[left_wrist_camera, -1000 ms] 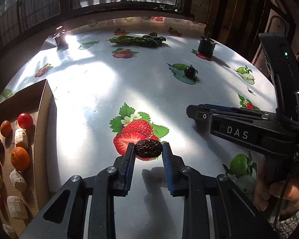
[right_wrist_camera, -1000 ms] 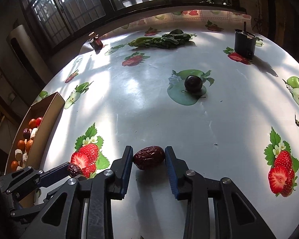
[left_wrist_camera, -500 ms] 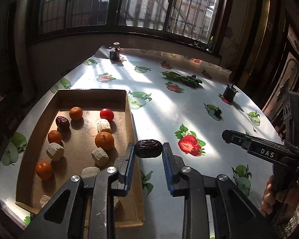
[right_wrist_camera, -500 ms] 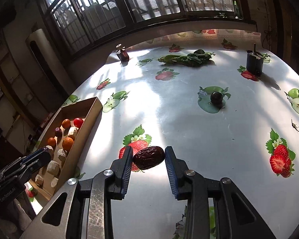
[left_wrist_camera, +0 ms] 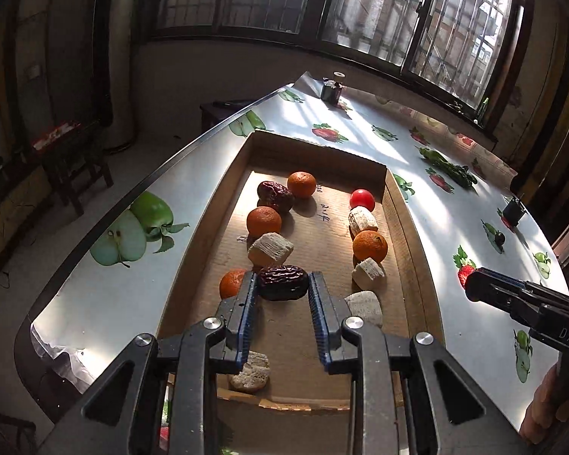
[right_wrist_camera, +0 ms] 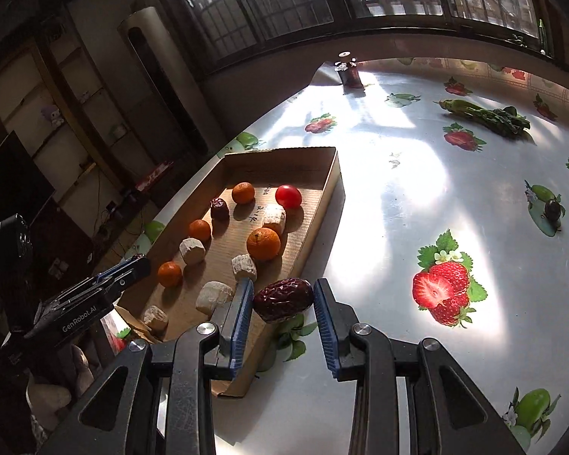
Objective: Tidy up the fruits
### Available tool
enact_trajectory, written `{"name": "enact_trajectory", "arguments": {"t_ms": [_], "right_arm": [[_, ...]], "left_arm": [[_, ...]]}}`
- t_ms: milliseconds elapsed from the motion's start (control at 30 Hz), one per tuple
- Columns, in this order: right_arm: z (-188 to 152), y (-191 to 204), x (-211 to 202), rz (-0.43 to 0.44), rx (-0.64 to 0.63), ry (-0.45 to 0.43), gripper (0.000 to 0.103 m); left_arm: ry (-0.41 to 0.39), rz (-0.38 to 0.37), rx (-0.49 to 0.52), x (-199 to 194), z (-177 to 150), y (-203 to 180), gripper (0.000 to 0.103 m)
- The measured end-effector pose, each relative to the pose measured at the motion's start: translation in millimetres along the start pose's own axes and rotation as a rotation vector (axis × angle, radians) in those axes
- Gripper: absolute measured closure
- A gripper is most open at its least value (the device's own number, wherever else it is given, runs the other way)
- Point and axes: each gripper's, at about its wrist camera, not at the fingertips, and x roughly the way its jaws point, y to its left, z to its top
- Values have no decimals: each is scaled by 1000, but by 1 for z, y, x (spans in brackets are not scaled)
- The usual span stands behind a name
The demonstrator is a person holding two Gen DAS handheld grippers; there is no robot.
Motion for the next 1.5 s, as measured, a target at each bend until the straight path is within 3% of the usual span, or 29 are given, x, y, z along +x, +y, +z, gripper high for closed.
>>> {"name": "enact_trajectory", "arguments": {"t_ms": [233, 533, 567, 633, 700, 867, 933, 1200, 1500], "right_arm": [[-3, 40, 49, -77, -136, 72, 67], [-5, 39, 72, -120, -162, 98, 67], [-5, 39, 72, -125, -166, 95, 67], [-5, 40, 72, -131, -171, 89, 67], [-6, 40, 71, -127, -172, 84, 67], [-8, 40, 67, -116, -163, 71, 66], [-8, 40, 62, -114, -159, 55, 55], [-10, 36, 25, -102, -126, -39, 52], [-24, 24, -25, -107, -72, -155, 42]], "left_arm": [[29, 33, 32, 22, 2, -4, 76], [41, 62, 43, 39, 7, -8, 76], [39, 58, 37, 39, 8, -7, 75], [31, 50, 26, 37, 8, -7, 57], [18, 56, 20, 34, 8, -7, 48], [1, 54, -4, 23, 8, -4, 46], [-13, 56, -10, 16, 9, -5, 42], [-105, 114, 29, -18, 9, -24, 37], [-380, 274, 73, -80, 0, -58, 10]]}}
